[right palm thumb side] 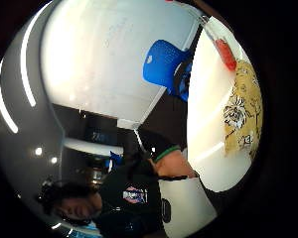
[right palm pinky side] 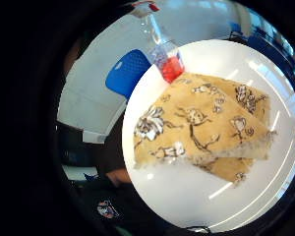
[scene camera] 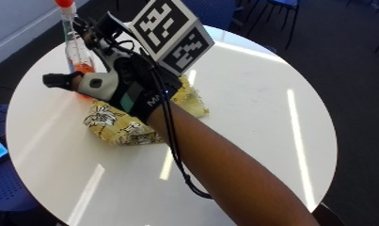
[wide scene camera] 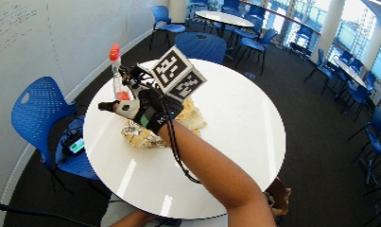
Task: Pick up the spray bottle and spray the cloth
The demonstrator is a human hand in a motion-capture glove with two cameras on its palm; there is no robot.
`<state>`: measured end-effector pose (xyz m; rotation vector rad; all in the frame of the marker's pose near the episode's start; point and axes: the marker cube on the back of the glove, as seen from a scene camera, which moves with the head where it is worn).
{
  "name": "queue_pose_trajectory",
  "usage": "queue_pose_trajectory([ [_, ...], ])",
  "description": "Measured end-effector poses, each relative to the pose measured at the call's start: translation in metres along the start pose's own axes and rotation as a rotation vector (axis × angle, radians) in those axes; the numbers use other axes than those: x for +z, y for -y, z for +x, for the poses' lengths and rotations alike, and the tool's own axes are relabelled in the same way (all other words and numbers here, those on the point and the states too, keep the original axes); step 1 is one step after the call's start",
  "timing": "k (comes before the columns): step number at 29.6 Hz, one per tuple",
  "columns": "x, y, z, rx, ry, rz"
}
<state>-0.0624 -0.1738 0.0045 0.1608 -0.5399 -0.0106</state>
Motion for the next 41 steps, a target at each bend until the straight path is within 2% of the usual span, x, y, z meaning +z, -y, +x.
queue_pose_trajectory([
  [18, 0.02, -0.09, -0.013, -0.063, -0.181, -0.082],
  [41, 0.02, -0.113, -0.025, -0.106, -0.211, -0.087],
])
